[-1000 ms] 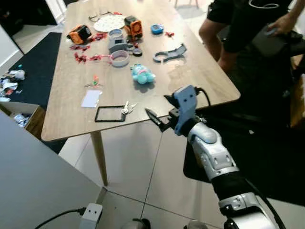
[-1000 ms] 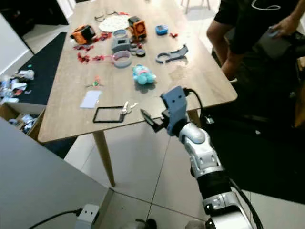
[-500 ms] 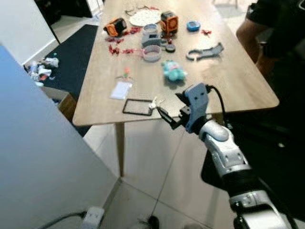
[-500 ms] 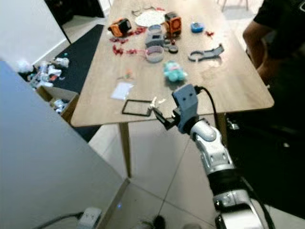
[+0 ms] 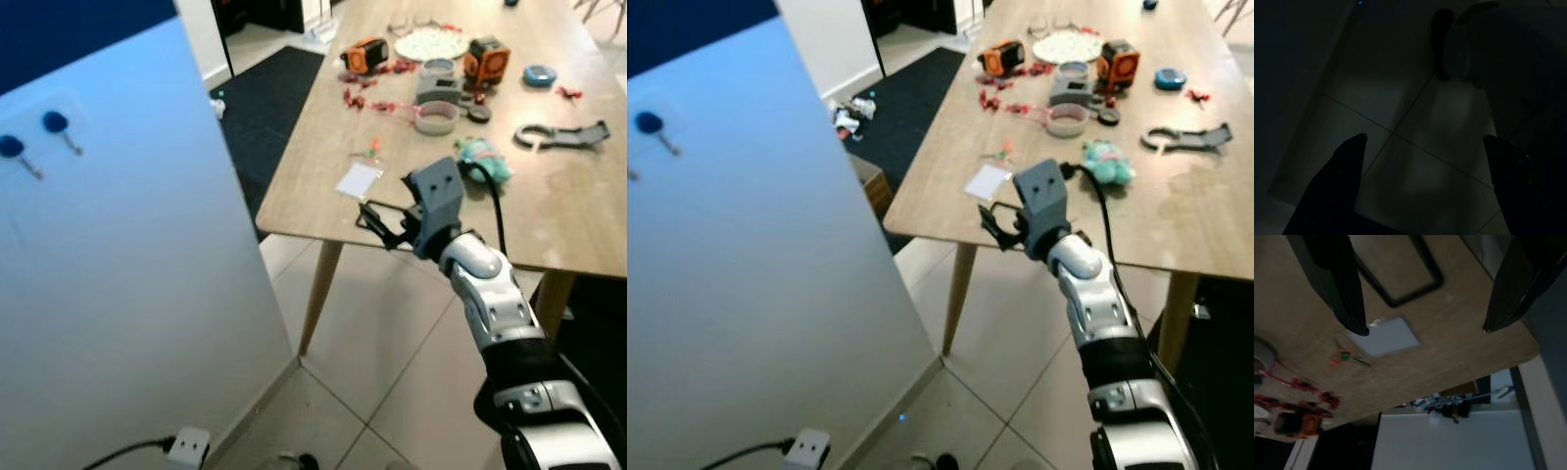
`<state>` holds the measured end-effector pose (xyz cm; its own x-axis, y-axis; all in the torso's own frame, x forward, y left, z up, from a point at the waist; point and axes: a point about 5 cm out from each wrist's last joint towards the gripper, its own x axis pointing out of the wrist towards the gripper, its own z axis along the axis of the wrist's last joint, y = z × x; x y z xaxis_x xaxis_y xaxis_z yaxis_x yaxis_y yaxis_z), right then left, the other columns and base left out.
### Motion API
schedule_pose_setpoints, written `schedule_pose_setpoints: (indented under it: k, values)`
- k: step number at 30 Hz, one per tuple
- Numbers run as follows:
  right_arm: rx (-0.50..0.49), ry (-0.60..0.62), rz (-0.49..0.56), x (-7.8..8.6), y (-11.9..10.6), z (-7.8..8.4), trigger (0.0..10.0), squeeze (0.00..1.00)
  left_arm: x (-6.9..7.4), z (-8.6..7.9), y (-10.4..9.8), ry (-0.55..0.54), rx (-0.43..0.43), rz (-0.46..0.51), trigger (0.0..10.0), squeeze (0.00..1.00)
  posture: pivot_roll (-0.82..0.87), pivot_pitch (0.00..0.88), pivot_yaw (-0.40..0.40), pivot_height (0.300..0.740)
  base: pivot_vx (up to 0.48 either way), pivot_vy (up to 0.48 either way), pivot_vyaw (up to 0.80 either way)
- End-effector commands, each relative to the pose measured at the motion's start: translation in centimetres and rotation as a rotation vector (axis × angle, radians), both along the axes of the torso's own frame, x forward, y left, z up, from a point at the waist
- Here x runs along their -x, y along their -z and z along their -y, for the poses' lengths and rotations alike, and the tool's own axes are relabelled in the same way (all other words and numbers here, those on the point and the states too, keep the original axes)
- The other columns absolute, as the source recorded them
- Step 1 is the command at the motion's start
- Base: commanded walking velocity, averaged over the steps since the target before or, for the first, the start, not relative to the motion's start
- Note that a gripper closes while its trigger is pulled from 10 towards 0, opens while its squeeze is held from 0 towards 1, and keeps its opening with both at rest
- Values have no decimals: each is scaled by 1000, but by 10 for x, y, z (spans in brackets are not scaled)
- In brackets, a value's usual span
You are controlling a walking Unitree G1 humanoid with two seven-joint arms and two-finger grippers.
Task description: Hang keys on a hook
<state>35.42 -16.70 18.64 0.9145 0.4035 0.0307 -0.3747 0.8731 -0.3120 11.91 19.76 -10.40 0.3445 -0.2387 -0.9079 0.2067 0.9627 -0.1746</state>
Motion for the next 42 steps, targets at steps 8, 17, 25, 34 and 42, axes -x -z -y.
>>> schedule_pose_setpoints:
  k: [8, 17, 25, 34, 42]
  values:
    - [94, 193, -71, -2, 8, 38, 10000, 0, 4, 4, 2, 16, 13, -17, 10000, 0, -131, 137, 122, 740, 0, 0, 0]
    - [75, 284, -121, -2, 17, 48, 10000, 0, 5, 7, 2, 15, 24, -18, 10000, 0, -134, 149, 123, 740, 0, 0, 0]
    - [-1, 302, -147, -2, 27, 45, 10000, 0, 8, 9, 3, 21, 26, -21, 10000, 0, -132, 161, 124, 740, 0, 0, 0]
    - [-88, 442, -205, -1, 40, 58, 10000, 0, 11, 10, 4, 54, 19, -25, 10000, 0, -132, 161, 124, 740, 0, 0, 0]
    - [-174, 451, -152, -3, 34, 57, 10000, 0, 10, 8, 3, 70, 13, -24, 10000, 0, -132, 167, 130, 740, 0, 0, 0]
